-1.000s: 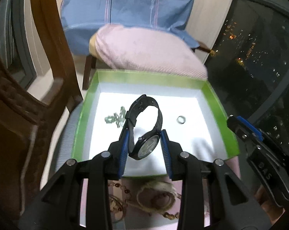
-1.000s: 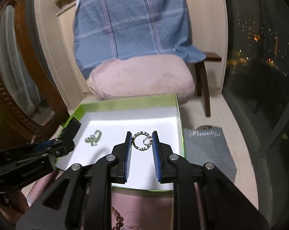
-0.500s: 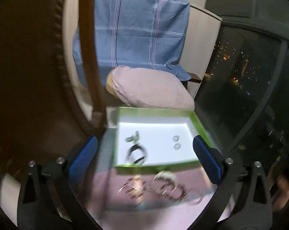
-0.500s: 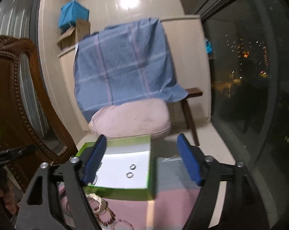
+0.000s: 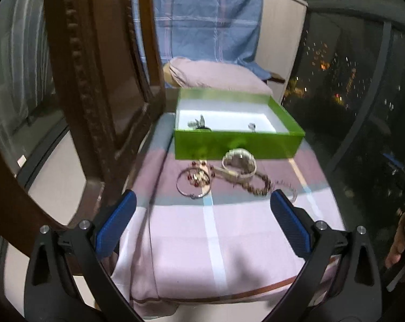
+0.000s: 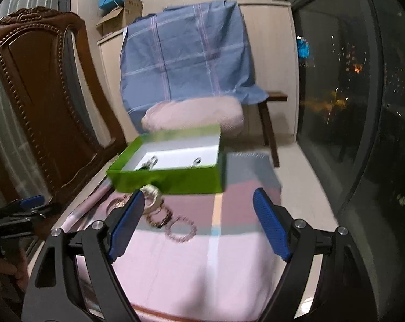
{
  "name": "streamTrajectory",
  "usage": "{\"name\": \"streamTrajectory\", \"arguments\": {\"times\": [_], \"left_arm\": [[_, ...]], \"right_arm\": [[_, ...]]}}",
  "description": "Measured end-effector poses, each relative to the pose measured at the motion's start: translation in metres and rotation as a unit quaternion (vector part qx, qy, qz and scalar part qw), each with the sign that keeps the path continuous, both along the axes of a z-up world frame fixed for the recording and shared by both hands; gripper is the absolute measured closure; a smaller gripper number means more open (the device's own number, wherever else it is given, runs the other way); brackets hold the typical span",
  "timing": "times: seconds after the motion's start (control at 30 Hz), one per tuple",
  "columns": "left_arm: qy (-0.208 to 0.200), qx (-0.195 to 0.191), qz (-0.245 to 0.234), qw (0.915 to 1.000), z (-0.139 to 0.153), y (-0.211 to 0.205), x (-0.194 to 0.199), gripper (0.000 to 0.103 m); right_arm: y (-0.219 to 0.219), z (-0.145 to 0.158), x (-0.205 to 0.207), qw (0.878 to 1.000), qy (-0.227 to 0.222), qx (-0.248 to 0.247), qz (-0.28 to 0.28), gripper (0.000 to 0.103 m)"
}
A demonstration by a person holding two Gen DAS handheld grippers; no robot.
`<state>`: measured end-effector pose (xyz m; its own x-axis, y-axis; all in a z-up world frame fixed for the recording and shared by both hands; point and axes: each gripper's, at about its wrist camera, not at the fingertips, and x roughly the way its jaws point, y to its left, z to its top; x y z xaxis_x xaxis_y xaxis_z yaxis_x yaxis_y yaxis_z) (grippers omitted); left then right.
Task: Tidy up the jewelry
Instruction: 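Withdraw both grippers from the green box back over the jewelry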
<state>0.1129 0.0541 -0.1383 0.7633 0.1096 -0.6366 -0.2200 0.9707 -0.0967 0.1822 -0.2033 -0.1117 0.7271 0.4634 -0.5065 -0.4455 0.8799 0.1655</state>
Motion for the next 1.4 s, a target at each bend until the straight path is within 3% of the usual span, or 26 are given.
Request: {"name": "streamTrajectory", "arguments": {"times": [0.17,0.9,1.4], "left_arm": [[0.001,0.007,-0.004,1.0000,0.002,-0.006,0.006,0.004],[0.034,0.008,-0.012,0.9993,-0.018,-0.007,0.025,0.004],[0.122,-0.025,0.026,0.9919,-0.098,0.031,0.102,0.007]], "right_arm": [[0.016,0.004,-0.007,0.999,-0.026,-0.020,0.009,0.022],[0.017,-0.002,-0.002,1.000,-0.010,-0.024,0.011,0.022],[0.030,-0.019,0.006,0.999,0.019,-0.042,0.025,0.022]]}}
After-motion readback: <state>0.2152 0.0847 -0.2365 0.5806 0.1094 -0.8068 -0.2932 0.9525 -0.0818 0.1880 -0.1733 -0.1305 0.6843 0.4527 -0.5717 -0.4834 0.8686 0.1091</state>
